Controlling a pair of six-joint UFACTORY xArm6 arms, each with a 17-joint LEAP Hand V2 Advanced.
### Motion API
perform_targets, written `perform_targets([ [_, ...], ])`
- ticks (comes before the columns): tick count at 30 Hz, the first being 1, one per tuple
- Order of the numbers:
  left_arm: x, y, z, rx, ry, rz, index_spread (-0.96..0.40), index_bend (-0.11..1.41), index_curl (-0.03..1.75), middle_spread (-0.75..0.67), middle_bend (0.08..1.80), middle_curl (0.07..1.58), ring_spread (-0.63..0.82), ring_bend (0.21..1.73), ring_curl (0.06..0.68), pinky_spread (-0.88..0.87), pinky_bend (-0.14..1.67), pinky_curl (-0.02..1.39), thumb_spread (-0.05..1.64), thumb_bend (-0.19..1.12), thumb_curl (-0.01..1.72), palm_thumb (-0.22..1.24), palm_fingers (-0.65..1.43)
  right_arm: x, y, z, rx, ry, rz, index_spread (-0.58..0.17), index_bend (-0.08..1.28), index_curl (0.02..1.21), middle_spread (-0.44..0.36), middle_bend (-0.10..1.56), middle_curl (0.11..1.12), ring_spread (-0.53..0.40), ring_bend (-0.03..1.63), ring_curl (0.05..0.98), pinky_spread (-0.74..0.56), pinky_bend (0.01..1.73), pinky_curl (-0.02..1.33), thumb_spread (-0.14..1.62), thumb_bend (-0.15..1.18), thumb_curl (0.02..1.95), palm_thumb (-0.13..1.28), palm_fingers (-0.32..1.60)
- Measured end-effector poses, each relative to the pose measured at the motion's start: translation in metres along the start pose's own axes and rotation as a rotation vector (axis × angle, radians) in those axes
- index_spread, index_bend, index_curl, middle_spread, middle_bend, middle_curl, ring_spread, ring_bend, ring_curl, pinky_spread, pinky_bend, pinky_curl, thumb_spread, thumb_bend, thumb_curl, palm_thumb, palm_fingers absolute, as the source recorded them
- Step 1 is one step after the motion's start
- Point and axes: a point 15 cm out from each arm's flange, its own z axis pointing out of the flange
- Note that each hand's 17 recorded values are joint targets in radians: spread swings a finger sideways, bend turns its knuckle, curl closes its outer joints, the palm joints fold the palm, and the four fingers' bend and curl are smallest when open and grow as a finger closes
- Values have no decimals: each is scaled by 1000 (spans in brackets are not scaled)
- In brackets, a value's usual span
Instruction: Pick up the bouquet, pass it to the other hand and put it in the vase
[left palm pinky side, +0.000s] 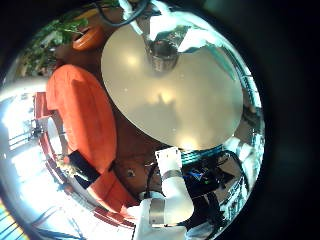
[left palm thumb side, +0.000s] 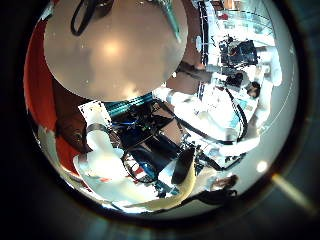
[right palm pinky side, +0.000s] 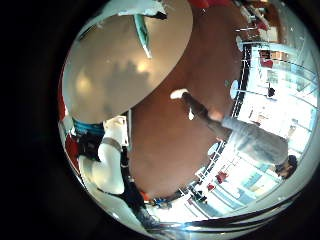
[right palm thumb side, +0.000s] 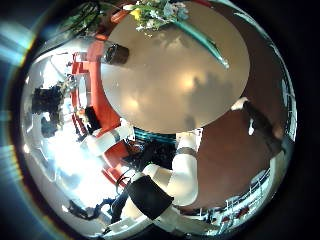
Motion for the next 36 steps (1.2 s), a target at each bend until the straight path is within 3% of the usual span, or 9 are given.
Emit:
perform_targets([
  [7, 0, -2, -21, 48, -8, -1, 2, 167, 313, 359, 207, 345, 516, 564, 146, 533, 273, 300, 951, -28, 305, 35, 67, 23, 2, -4, 20, -5, 29, -385, 144, 227, 54, 225, 347, 188, 570, 213, 384, 587, 265, 1117, -22, 271, 217, 41],
  [13, 2, 0, -18, 30, -9, 7, 0, 166, 314, 347, 202, 345, 511, 548, 151, 529, 262, 302, 963, -26, 305, 50, 79, 22, -3, -8, 31, -10, 20, -374, 153, 235, 41, 245, 352, 180, 573, 218, 384, 576, 266, 1120, -21, 269, 219, 85],
  [21, 32, 3, 1, -64, -45, 128, -1, 174, 317, 350, 193, 341, 518, 534, 159, 529, 245, 302, 989, -24, 304, 73, 89, 38, -20, 6, 4, -29, 64, -307, 167, 261, 2, 299, 362, 112, 625, 225, 365, 529, 246, 1134, -14, 269, 247, 277],
  [27, 50, 7, 13, -163, -104, 267, -3, 177, 327, 349, 186, 333, 520, 523, 162, 528, 236, 306, 1004, -23, 304, 103, 102, 59, -60, 24, -32, -132, 149, -238, 143, 259, 29, 306, 365, 96, 723, 246, 370, 602, 257, 1129, -9, 292, 331, 358],
  [36, 53, 13, 6, -128, -107, 376, -1, 174, 332, 350, 188, 322, 522, 514, 168, 521, 229, 312, 1013, -25, 298, 110, 105, 85, -143, 62, -97, -296, 330, -205, 156, 255, 7, 380, 389, -3, 858, 274, 295, 666, 249, 1089, -18, 329, 414, 415],
])
